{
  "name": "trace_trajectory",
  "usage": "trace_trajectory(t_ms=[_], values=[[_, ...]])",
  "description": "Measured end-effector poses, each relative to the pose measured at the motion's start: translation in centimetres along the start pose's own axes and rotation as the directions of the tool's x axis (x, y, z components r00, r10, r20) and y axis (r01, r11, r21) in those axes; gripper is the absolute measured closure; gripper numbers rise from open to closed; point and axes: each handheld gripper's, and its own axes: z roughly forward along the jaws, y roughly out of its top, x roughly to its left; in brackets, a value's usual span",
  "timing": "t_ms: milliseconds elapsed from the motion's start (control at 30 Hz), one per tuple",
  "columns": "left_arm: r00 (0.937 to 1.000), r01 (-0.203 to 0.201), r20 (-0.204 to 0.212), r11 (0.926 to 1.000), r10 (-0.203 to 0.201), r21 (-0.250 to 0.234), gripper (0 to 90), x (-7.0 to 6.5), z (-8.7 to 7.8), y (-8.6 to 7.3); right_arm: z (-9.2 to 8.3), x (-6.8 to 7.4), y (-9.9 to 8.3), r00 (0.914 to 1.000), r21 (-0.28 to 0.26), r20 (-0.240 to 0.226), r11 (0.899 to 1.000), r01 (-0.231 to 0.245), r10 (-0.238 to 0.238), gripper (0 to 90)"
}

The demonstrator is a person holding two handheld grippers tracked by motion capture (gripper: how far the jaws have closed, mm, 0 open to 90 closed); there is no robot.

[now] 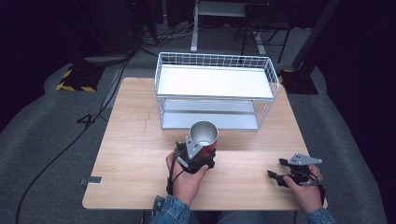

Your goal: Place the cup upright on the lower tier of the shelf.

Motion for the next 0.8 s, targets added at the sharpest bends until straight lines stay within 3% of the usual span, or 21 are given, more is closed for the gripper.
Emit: trace_trajectory(t_ms=[400,800], values=[[0.9998,-0.012,0.016,0.9999,0.012,0.005,16.7,1.6,2.4,2.3,0.0,0.0,0.0,1.0000,0.001,0.002,1.000,0.002,-0.002,22.6],[0.9998,0.002,0.022,0.9984,-0.003,0.057,16.7,3.1,5.2,2.9,0.0,0.0,0.0,1.0000,0.001,0.002,1.000,0.001,-0.001,22.6]])
